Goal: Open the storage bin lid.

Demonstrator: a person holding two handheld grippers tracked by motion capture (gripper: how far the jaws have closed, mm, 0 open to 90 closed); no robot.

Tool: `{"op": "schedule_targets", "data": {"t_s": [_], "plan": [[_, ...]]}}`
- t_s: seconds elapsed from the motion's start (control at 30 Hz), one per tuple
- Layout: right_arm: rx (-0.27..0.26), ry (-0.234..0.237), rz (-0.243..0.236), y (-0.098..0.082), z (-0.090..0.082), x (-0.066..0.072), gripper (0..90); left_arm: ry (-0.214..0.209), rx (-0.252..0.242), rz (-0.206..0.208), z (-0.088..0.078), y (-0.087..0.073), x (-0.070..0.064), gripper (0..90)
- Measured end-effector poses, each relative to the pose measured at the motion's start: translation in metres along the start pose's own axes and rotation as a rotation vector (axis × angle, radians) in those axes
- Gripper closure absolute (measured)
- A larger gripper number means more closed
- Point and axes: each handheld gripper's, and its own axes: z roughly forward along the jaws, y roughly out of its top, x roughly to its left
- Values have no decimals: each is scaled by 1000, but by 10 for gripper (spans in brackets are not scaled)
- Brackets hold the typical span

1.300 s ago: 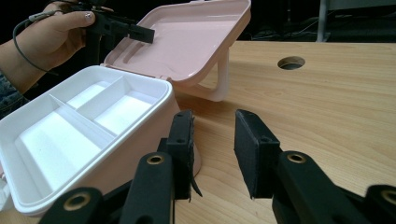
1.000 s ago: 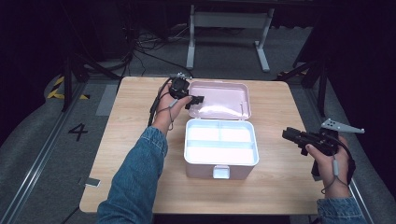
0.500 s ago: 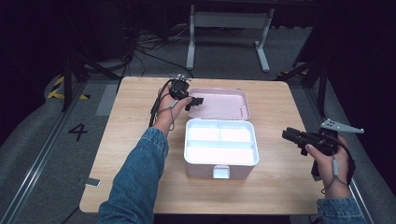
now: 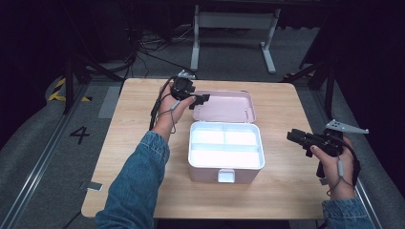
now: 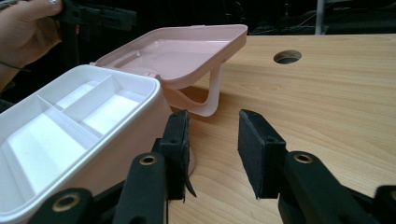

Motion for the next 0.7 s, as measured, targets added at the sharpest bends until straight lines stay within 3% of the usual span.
{"op": "schedule_targets", "data": {"t_s": [0.13,0.2,0.23,0.37,0.7], "plan": [[2,7,-5,3,6,-1,628,-11,-27,22,-19,4,-12,255],[9,15,-5,6,12,-2,619,-17,-41,49,-36,5,-21,253],[8,21,-4,7,14,-2,618,-17,-41,49,-36,5,-21,252],[10,32,-8,11,21,-3,615,10,-36,113,-57,2,-33,252],[16,30,-2,16,26,-6,612,-2,-44,158,-109,-23,-48,247]]}}
